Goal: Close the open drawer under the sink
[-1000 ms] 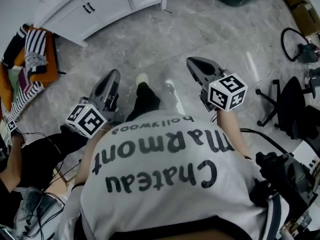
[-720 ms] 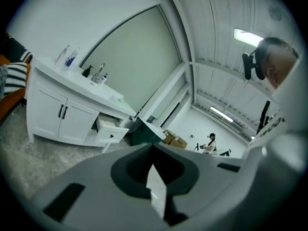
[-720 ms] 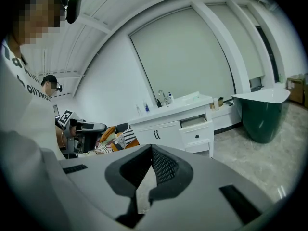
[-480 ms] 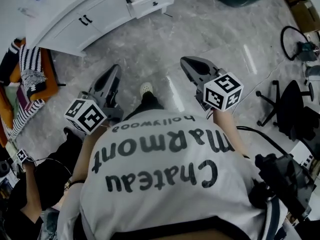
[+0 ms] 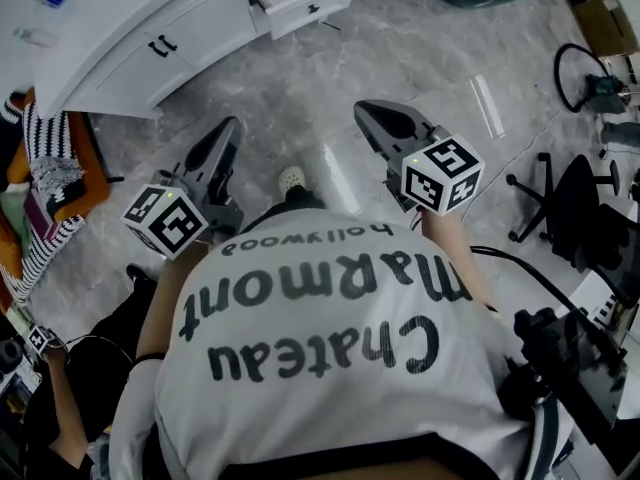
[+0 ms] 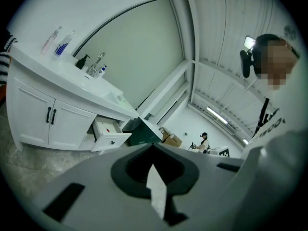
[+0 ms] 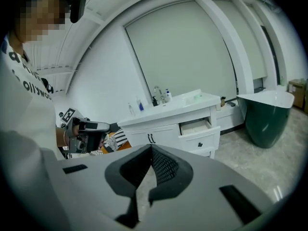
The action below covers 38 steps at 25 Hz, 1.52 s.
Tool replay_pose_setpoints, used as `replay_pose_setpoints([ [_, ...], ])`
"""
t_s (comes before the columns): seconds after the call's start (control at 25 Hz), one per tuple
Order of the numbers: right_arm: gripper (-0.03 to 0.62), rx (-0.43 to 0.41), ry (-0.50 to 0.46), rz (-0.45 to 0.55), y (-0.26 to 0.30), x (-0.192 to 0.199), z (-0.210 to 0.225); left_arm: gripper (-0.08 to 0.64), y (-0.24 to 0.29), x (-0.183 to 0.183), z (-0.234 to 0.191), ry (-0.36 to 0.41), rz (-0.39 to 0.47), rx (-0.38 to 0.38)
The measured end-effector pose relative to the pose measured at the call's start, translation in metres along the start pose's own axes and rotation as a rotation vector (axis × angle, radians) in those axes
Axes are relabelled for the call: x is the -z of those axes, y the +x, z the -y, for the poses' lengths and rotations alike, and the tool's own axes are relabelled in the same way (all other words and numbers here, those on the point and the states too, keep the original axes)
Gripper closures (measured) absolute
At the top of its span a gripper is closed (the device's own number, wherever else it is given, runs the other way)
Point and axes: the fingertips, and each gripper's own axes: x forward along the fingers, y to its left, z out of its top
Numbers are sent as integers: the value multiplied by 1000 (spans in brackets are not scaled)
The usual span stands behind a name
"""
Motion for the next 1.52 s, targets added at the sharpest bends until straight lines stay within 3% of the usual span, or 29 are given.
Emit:
replay_pose_setpoints([
  [0.2,581,61,2,11,15,-8,8,552,6,-7,-15,9,-28,28],
  [0.4,581,107,9,11,27,-15,10,552,15,-11,-24,114,-97,70],
  [0.56,581,145,-3,8,35,-15,12,552,19,-20,-29,124,-79,60],
  [0.76,581,100,47,30,49,-21,15,552,19,-22,-36,45,-45,49],
  [0.96,581,62,33,-21,76,-18,23,552,16,-14,-39,58,-63,48],
  [1.28,581,14,31,-64,116,-23,60,552,38,-21,-66,62,-59,-42],
  [1.52,581,0,56,-71,148,-22,109,552,74,-45,-85,37,18,-13],
])
